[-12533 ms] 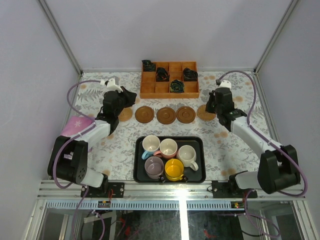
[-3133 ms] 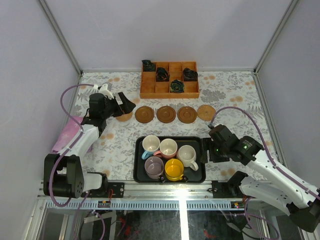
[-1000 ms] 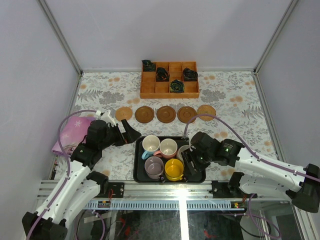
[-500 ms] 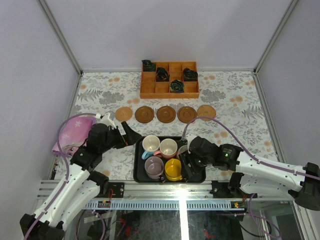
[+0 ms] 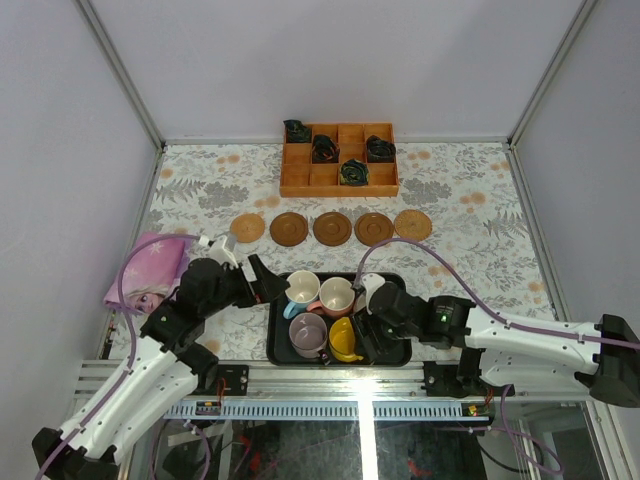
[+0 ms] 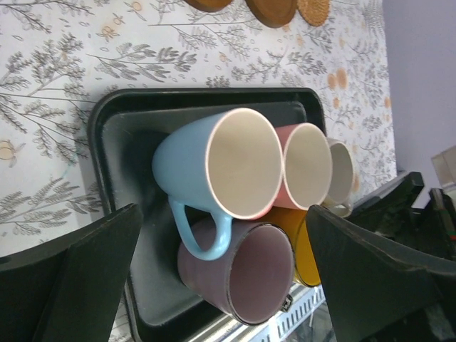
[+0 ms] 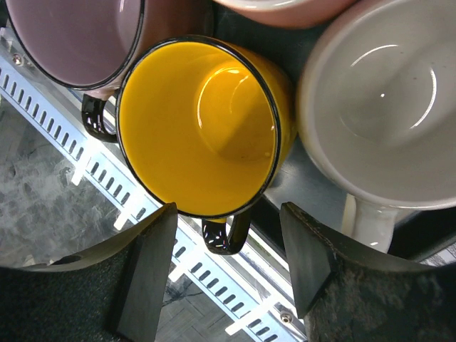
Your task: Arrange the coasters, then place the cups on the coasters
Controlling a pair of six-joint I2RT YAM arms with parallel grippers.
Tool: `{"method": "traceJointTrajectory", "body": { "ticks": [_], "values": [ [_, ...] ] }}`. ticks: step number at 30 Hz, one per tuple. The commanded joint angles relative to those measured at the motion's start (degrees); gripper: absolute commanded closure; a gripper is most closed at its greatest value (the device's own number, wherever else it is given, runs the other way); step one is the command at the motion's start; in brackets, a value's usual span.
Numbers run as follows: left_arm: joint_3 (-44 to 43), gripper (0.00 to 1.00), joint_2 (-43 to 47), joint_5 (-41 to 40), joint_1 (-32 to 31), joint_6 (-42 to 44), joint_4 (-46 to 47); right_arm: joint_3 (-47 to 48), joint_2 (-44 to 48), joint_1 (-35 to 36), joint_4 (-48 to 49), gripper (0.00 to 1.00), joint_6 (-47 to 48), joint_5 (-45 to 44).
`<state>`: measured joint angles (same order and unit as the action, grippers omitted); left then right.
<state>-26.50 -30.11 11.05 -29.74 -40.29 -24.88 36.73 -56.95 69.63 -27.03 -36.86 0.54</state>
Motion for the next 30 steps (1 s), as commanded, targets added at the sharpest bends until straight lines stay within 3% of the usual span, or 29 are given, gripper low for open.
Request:
{"method": "traceJointTrajectory", "body": {
  "ticks": [1, 13, 23, 30],
  "values": [
    [-1.1, 0.04, 3.3, -2.5, -2.8, -4.5, -3.4, 1.2, -1.5, 3.0, -1.8, 0.36, -1.3, -6.3],
    [-0.4, 0.07, 4.3, -5.7, -5.3, -7.4, -4.6, 2.3, -4.3, 4.7, -2.8, 0.4, -2.8, -7.9],
    [-0.4, 0.07, 1.7, -5.5, -5.3, -5.2, -2.4, 2.6, -1.4, 7.2, -4.3, 0.29, -5.8, -7.8],
    [0.6, 0.07, -0.9, -5.7, -5.3, -3.1, 0.1, 2.9, -7.3, 9.3, -4.0, 0.33, -6.2, -10.6]
  ]
}}
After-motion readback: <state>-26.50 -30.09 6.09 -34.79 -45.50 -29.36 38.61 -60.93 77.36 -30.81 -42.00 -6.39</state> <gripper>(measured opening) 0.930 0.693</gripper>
